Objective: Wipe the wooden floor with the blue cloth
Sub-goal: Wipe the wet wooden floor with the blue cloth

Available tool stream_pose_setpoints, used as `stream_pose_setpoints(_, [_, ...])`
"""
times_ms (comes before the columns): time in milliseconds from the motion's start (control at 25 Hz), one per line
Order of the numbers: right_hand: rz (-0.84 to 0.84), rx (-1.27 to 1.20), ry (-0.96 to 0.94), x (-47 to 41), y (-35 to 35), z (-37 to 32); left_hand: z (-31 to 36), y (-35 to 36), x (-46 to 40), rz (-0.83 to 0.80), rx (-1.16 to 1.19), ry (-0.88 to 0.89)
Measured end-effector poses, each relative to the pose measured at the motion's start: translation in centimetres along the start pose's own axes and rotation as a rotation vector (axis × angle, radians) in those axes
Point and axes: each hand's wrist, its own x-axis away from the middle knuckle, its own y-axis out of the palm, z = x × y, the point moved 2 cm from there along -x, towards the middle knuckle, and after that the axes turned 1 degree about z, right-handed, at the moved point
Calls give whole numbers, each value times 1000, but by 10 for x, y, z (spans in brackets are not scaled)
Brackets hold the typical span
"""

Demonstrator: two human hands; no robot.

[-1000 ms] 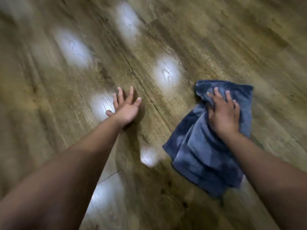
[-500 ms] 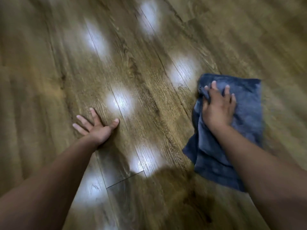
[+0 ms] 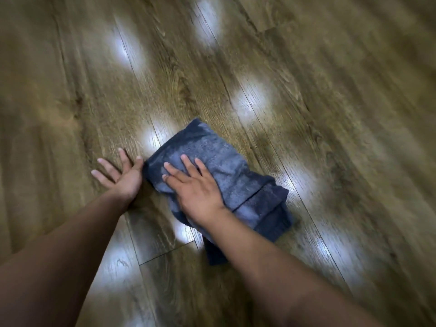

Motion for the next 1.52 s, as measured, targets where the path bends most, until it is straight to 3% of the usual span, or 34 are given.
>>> stream_pose_setpoints(160, [82, -35, 265, 5, -22, 76, -3, -3, 2, -100, -188, -5])
stream_pose_setpoints(360, [257, -62, 864, 47, -64, 221, -5, -5, 1, -159, -224, 19])
stream_pose_setpoints(440, [261, -86, 1047, 59, -69, 247, -5, -5, 1, -178, -228, 10])
stream_pose_setpoints(520, [301, -119, 1110, 56, -68, 247, -6, -6, 3, -191, -235, 4])
stream_pose_setpoints(680, [388, -166, 1004, 19, -62, 214, -7, -5, -3, -206, -214, -12])
stream_pose_setpoints(920, [122, -27, 389, -44, -37, 79, -2, -5, -7, -189, -113, -48])
stream_pose_setpoints(1080, [-26, -23, 70, -19, -9, -8, 1, -5, -3, -181, -76, -66])
stream_pose_setpoints(1360, [-43, -48, 30, 38, -15, 8, 7, 4, 16, -87, -393, 12])
stream_pose_setpoints(1440, [-11, -52, 95, 63, -17, 23, 28, 25, 34, -52, -588, 235])
stream_pose_setpoints(1520, [27, -59, 199, 99, -18, 50, 61, 64, 64, -45, -605, 573])
